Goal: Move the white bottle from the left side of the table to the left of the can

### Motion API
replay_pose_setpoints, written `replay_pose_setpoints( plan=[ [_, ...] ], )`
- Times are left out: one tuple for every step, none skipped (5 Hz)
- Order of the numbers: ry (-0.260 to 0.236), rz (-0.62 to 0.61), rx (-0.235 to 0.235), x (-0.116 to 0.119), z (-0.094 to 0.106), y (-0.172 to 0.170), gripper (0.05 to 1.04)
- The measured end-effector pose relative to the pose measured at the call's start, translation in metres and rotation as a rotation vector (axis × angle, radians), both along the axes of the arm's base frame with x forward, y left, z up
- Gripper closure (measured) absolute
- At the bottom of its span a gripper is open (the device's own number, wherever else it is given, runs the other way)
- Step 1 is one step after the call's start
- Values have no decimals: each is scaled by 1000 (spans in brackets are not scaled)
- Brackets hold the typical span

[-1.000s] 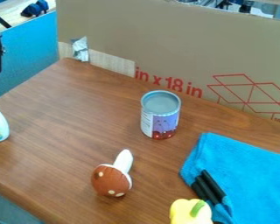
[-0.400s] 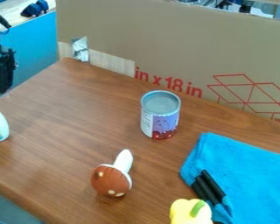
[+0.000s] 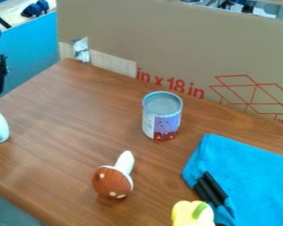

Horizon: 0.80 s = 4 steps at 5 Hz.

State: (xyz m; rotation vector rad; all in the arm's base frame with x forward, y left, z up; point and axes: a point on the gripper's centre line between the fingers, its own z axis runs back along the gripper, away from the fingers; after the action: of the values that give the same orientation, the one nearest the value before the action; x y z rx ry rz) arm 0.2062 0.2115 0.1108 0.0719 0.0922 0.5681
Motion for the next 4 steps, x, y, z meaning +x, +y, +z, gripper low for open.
replay_pose_setpoints(
  plan=[
    [6,12,-4,-2,1,1,92],
    [6,14,-4,0,1,3,147],
    [-8,3,-21,0,0,3,461],
    [-15,8,-26,1,2,3,727]
  ],
)
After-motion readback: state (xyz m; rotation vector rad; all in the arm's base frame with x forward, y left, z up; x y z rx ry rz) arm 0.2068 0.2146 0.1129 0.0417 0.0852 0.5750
